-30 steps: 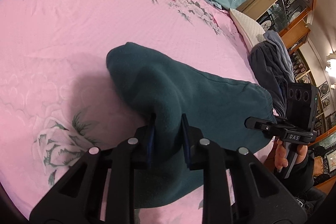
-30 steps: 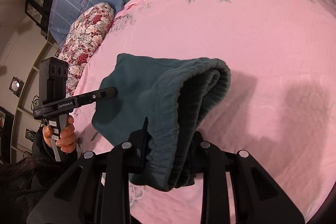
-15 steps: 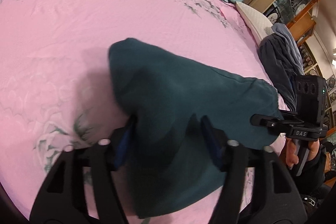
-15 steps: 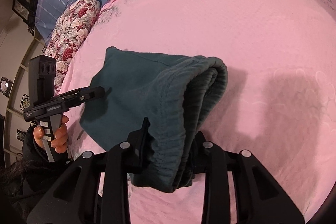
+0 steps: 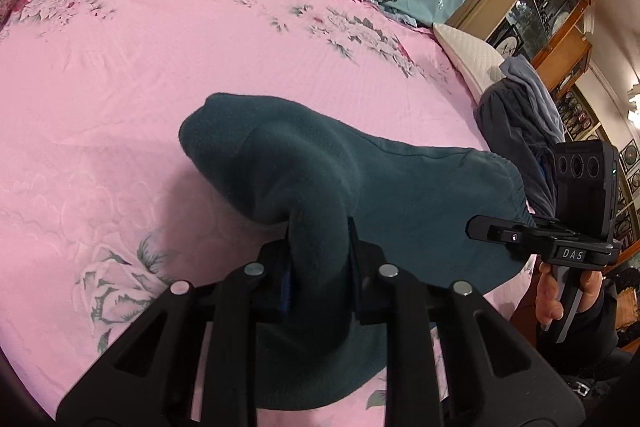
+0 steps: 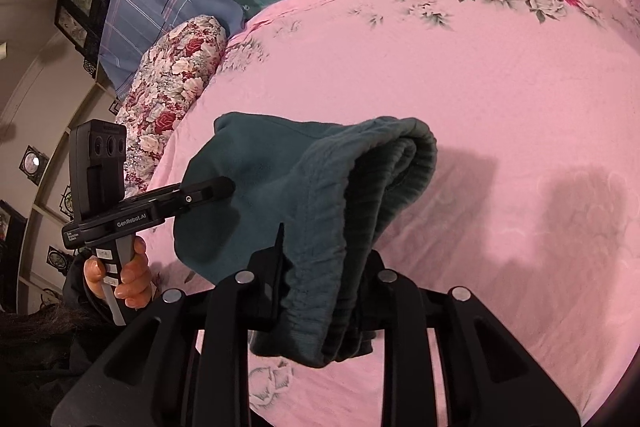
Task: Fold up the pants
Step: 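Grasp the bundle with the right tool while the left tool holds it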
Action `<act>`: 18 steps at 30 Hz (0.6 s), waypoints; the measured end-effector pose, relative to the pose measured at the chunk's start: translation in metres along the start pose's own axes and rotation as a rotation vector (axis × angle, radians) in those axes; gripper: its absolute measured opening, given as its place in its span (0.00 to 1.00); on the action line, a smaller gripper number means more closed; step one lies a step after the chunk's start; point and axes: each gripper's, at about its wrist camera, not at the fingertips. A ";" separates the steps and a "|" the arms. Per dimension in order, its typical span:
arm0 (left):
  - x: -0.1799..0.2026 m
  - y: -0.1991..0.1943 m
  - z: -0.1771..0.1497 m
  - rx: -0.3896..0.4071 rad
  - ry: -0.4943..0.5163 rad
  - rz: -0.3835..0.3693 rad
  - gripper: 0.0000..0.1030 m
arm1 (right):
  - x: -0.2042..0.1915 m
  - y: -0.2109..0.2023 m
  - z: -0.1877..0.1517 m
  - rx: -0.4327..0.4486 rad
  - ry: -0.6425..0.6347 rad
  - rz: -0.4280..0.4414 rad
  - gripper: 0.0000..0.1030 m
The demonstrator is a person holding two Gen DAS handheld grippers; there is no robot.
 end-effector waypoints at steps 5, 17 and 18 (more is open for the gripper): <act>-0.011 -0.005 0.014 0.019 -0.024 0.002 0.20 | -0.003 0.001 0.024 0.001 -0.004 0.020 0.24; -0.038 -0.012 0.129 0.102 -0.031 0.089 0.20 | -0.023 0.015 0.156 0.040 -0.092 0.015 0.24; -0.041 -0.014 0.149 0.118 -0.030 0.101 0.20 | -0.025 0.017 0.174 0.048 -0.101 0.010 0.24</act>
Point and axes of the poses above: each gripper's, at about its wrist camera, not at the fingertips, and y roughly the way its jaws point, x to its right, z to its top, and after that the axes turned 6 degrees about -x, right-handed
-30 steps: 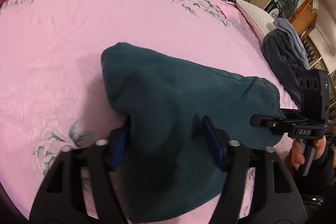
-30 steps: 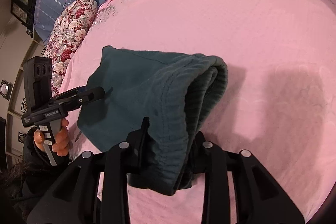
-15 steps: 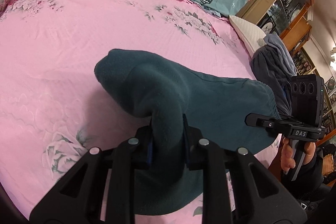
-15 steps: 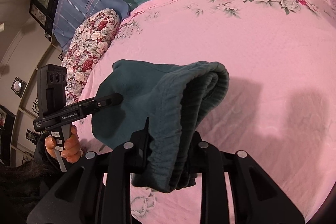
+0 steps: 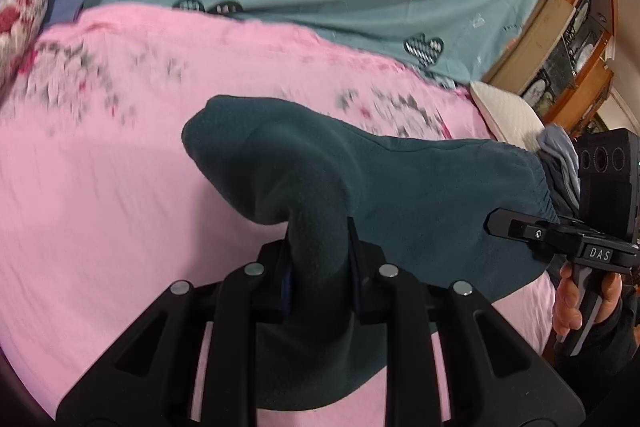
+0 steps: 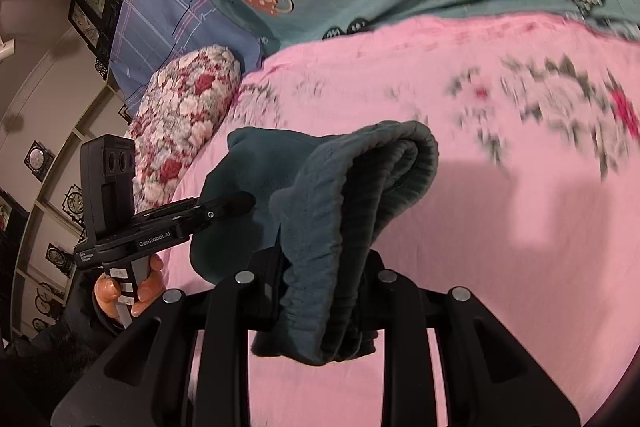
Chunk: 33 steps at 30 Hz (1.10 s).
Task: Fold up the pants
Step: 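Grasp the bundle with the right tool while the left tool holds it, then carry the bundle to the pillow cover with both tools and release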
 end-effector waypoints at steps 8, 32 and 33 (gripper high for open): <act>-0.040 0.057 0.143 0.078 -0.002 0.071 0.21 | 0.032 0.055 0.152 0.054 -0.061 -0.104 0.24; -0.058 0.011 0.120 0.209 0.088 0.575 0.98 | 0.045 0.035 0.120 0.198 0.005 -0.445 0.58; -0.038 -0.010 0.098 0.239 0.116 0.574 0.98 | 0.021 0.026 0.106 0.207 -0.036 -0.492 0.59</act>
Point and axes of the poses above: each gripper's, at about its wrist camera, not at the fingertips, and y roughly the way its jaws point, x to its right, z to its top, and after that the axes turned 6 degrees about -x, right-handed
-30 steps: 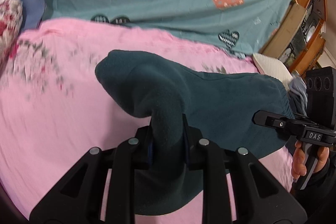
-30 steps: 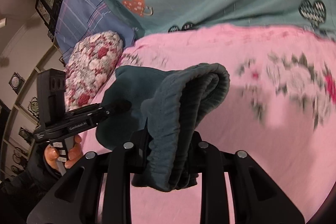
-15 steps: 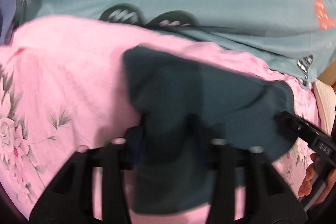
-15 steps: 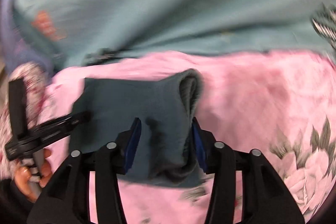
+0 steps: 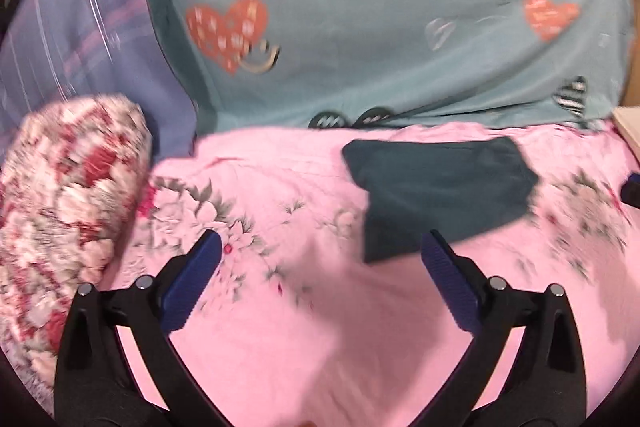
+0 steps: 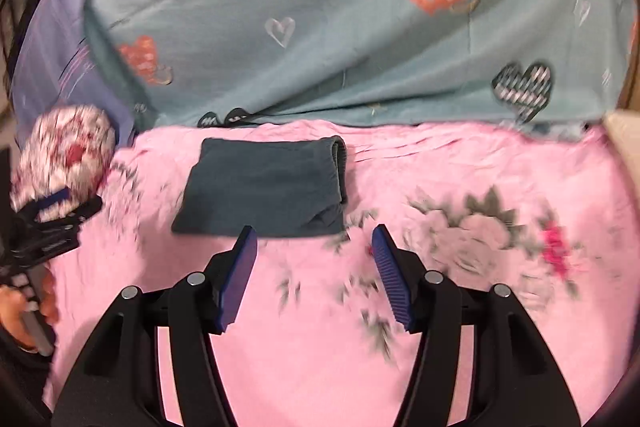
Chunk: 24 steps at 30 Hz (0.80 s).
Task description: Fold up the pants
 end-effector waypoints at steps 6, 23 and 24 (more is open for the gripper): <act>0.035 -0.118 -0.086 0.060 0.053 -0.084 0.98 | -0.055 -0.118 -0.096 0.140 -0.072 -0.107 0.99; 0.059 -0.206 -0.191 0.061 0.027 -0.109 0.98 | -0.073 -0.181 -0.215 0.155 -0.004 -0.226 0.99; 0.059 -0.205 -0.193 0.062 0.025 -0.098 0.98 | -0.073 -0.181 -0.216 0.156 -0.002 -0.231 0.99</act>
Point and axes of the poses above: each gripper's, at about its wrist camera, not at the fingertips, and y roughly the way its jaws point, x to its right, z to its top, and after that the axes turned 6 degrees about -x, right-handed
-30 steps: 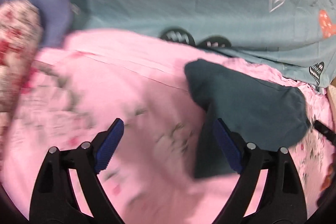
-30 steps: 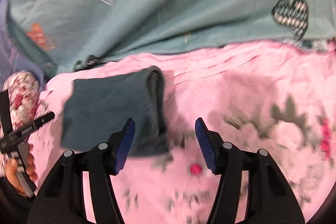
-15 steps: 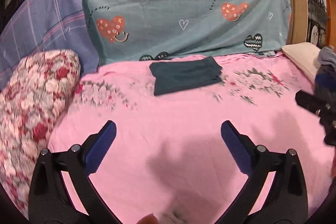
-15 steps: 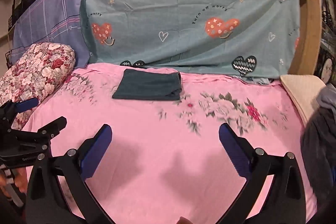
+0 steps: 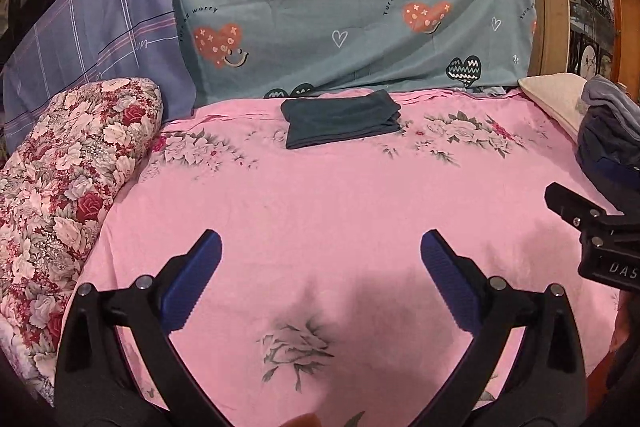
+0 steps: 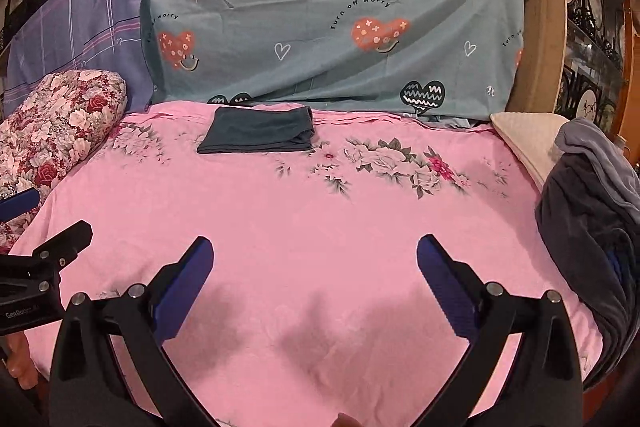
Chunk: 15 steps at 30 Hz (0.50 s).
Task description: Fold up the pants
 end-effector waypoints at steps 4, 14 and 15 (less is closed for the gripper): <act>-0.004 0.002 -0.004 0.008 -0.026 0.035 0.98 | -0.003 -0.002 -0.002 0.006 -0.010 -0.008 0.99; -0.018 0.018 -0.004 -0.046 -0.088 -0.009 0.98 | -0.007 -0.001 -0.006 0.017 -0.018 -0.049 0.99; -0.018 0.019 -0.004 -0.045 -0.088 -0.006 0.98 | -0.007 0.000 -0.006 0.016 -0.019 -0.049 0.99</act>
Point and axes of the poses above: each gripper's, at about its wrist camera, not at the fingertips, and y roughly the way its jaws point, x to its right, z to its top, and after that the axes turned 6 degrees about -x, right-handed
